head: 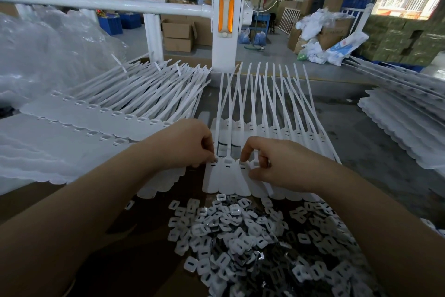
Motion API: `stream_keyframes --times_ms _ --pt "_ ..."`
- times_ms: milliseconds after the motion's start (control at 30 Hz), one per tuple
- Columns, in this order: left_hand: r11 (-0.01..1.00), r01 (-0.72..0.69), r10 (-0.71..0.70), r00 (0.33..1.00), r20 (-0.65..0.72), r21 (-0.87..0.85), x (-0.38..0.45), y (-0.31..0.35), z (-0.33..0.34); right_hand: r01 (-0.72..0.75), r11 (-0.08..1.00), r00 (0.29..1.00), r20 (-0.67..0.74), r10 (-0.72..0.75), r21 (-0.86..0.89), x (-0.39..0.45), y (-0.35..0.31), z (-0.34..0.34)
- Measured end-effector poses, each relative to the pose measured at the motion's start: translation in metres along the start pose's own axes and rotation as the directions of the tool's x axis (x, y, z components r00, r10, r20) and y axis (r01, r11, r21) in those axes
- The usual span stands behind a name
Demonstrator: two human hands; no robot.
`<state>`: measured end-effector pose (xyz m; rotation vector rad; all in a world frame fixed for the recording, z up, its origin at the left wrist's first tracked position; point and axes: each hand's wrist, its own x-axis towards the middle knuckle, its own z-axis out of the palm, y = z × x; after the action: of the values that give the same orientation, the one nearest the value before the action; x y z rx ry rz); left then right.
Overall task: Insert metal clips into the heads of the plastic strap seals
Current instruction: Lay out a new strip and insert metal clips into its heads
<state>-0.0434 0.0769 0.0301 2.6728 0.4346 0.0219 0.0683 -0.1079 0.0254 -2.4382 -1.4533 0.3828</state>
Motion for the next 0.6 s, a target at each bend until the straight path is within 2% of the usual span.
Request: stream_keyframes --times_ms 233,433,600 --pt "0.99 -0.008 0.018 0.997 -0.072 0.138 0.0004 0.002 0.0057 -0.002 1.0 1.0 0.002 0.002 -0.013 -0.0003 -0.0004 -0.0004" --pt "0.999 0.016 -0.015 0.999 -0.033 0.032 0.0024 0.0002 0.0034 0.006 0.999 1.0 0.004 -0.006 -0.033 -0.0012 -0.0007 -0.0012" --pt "1.0 0.011 -0.01 1.0 -0.021 0.024 0.0037 -0.0005 0.0026 0.008 0.999 1.0 0.004 -0.008 -0.038 -0.0005 -0.0003 -0.0013"
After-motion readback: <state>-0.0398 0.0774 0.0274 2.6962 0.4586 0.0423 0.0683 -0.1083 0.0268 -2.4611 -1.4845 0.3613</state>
